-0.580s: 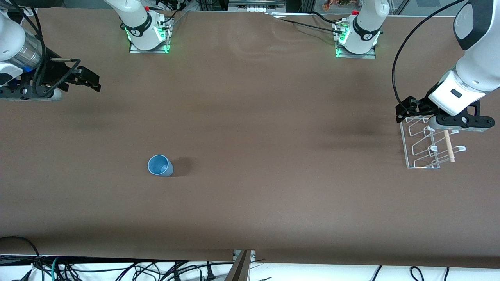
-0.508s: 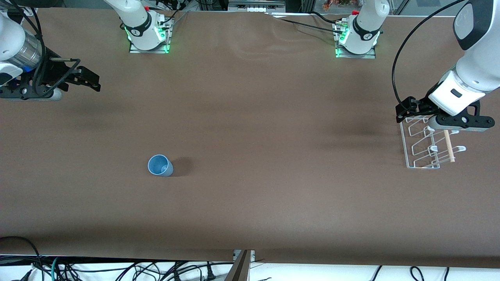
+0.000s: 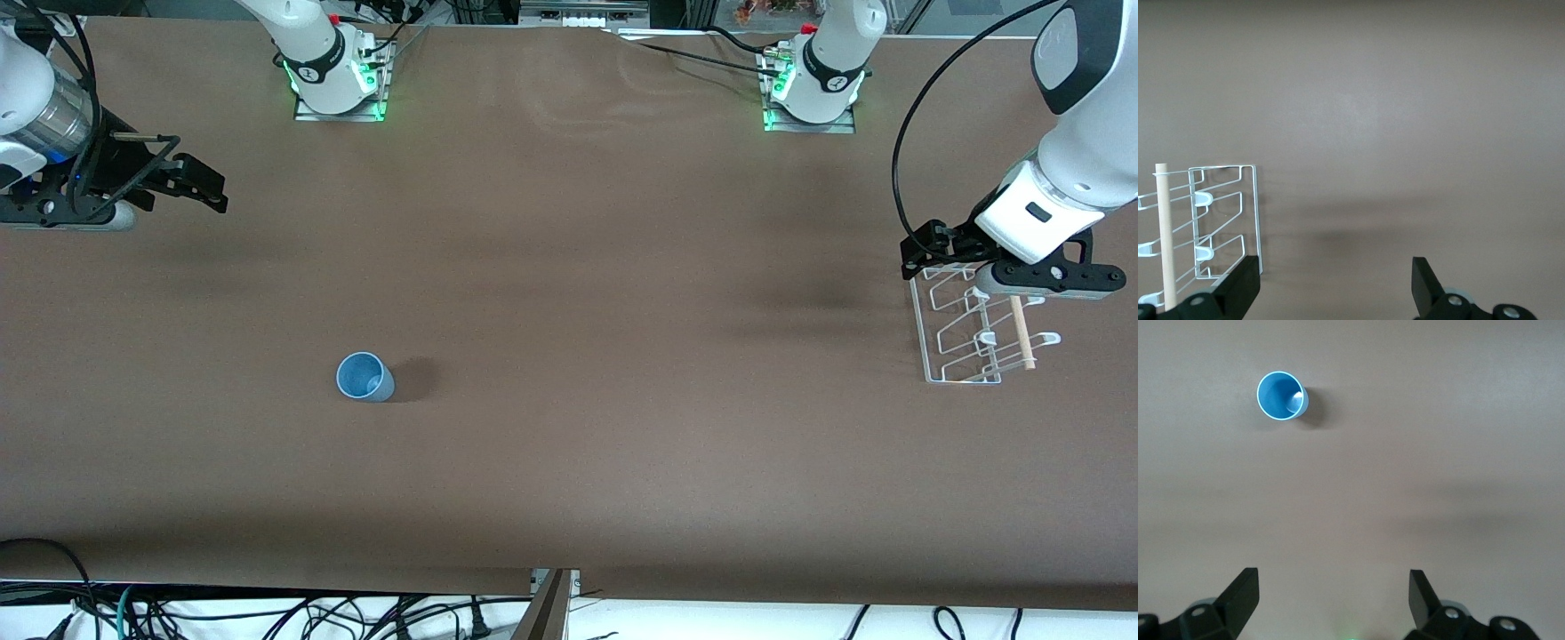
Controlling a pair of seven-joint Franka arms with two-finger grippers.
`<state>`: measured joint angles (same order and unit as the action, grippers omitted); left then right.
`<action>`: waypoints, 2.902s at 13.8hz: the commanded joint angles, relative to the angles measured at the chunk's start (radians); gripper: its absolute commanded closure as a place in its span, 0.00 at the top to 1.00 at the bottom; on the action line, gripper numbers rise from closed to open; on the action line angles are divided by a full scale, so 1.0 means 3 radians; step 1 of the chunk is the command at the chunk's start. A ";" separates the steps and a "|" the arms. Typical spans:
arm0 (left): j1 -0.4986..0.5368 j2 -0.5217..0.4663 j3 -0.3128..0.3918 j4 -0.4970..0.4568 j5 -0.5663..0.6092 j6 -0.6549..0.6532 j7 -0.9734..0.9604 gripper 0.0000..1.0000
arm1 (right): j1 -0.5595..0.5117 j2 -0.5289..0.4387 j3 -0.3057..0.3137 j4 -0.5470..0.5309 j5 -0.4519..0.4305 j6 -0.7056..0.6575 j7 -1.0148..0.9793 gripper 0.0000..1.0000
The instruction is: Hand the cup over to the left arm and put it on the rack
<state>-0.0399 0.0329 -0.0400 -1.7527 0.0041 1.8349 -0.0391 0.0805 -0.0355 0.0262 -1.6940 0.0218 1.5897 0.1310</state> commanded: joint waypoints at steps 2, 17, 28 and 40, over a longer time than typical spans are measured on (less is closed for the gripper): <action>-0.0010 -0.0038 0.0001 0.0003 -0.0034 -0.0001 -0.0013 1.00 | -0.0013 0.0031 0.0025 0.0083 -0.0006 0.0003 0.0074 0.99; -0.0010 -0.0038 0.0001 0.0003 -0.0034 -0.0001 -0.0013 1.00 | -0.0013 0.0052 0.0015 0.0134 -0.0016 0.0009 0.0090 0.99; -0.0010 -0.0038 0.0001 0.0003 -0.0034 -0.0001 -0.0038 1.00 | -0.0002 0.0226 0.0025 0.0160 -0.0001 0.0075 0.0121 0.99; -0.0026 -0.0038 0.0001 0.0003 -0.0039 -0.0001 -0.0049 1.00 | 0.0192 0.2234 0.0046 0.1249 0.0004 0.0755 -0.0109 0.99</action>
<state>-0.0401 0.0328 -0.0402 -1.7520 0.0041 1.8350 -0.0392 0.1421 0.5682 0.0380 -1.4079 0.0225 1.8454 0.1330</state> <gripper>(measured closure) 0.000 0.004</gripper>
